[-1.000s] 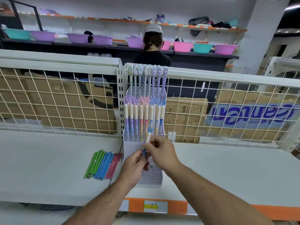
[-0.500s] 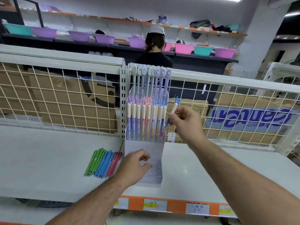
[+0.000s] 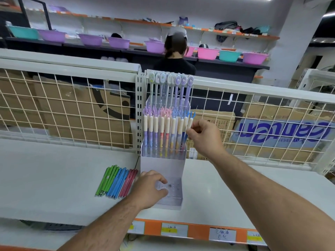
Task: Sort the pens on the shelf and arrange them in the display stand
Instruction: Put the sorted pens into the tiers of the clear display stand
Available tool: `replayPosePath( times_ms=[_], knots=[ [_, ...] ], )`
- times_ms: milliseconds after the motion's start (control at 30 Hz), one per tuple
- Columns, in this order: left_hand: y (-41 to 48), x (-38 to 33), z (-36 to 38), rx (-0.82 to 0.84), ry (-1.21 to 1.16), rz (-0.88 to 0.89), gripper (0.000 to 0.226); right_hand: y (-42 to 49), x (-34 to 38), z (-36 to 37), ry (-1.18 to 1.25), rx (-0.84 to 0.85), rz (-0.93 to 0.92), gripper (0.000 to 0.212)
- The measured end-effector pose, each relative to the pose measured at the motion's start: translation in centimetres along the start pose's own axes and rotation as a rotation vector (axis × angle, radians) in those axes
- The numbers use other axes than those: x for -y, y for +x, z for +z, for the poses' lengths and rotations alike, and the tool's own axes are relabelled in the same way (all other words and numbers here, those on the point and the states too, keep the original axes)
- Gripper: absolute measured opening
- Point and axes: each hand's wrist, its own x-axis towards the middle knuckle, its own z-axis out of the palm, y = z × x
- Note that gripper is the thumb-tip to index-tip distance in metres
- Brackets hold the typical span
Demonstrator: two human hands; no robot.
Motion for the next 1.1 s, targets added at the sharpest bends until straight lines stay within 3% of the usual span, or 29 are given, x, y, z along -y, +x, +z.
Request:
replayPosePath(
  times_ms=[400,600,733,1100],
  knots=[
    [0.1,0.2,0.1,0.002,-0.016,-0.012,0.021,-0.2,-1.0,1.1,-0.059,0.001,0.031,0.019],
    [-0.1,-0.2,-0.1,0.014,-0.002,-0.017,0.023,-0.9,-1.9,1.4,-0.071,0.004,0.030,0.013],
    [-0.1,-0.3,-0.1,0.018,-0.011,-0.033,0.022,-1.3,-2.9,1.8,0.007,0.006,0.054,0.006],
    [-0.1,-0.2,-0.2,0.016,0.001,-0.041,0.027,-2.9,-4.1,2.6,0.101,0.076,0.060,0.016]
  ],
)
